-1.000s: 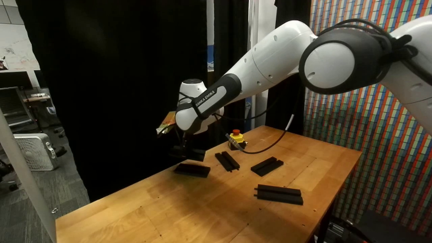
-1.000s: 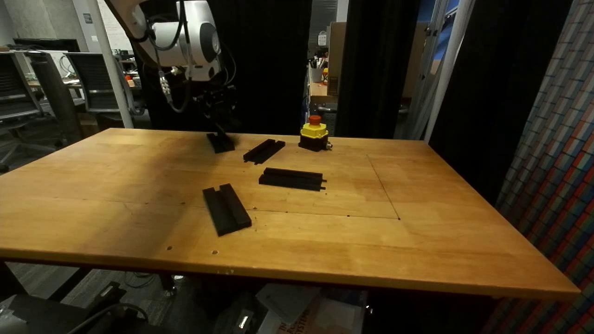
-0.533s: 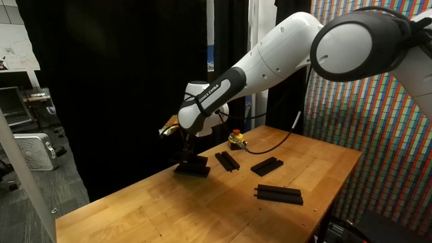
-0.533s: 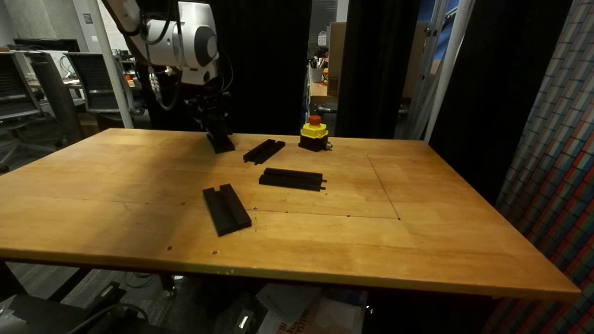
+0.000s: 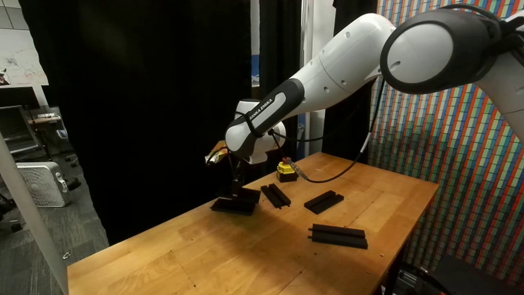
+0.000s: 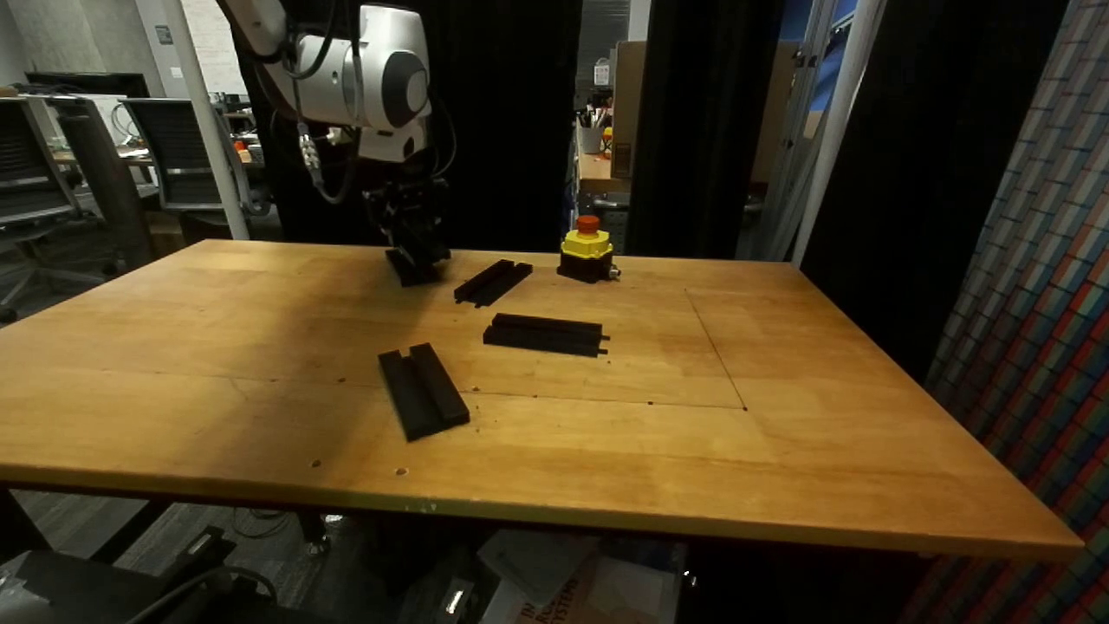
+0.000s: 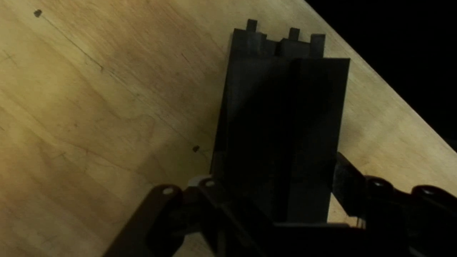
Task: Stack the black objects together
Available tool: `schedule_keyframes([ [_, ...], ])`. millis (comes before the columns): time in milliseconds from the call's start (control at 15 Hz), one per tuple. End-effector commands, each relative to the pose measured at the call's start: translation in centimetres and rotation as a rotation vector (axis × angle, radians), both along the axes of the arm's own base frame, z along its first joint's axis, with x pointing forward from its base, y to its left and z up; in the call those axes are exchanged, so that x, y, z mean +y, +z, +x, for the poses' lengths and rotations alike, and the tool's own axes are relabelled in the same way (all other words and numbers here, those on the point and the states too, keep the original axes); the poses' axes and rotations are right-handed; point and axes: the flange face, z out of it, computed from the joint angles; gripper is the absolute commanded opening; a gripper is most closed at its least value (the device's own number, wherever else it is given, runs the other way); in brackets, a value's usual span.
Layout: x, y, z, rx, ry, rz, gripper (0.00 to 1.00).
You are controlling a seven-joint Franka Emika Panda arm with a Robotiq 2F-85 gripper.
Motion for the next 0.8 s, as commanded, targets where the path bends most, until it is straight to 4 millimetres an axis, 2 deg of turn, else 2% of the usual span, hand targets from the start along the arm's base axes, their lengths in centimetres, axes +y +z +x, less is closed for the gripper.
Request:
schedule_keyframes([
  [0,0.3,0.6,0.7,0.003,0.031,0.029,0.45],
  [467,2.0,0.0,2.0,-0.016,0.055,0.062,0.45],
  [733,1.6,-1.1,2.5,0.025,0.035,0.051,0.45],
])
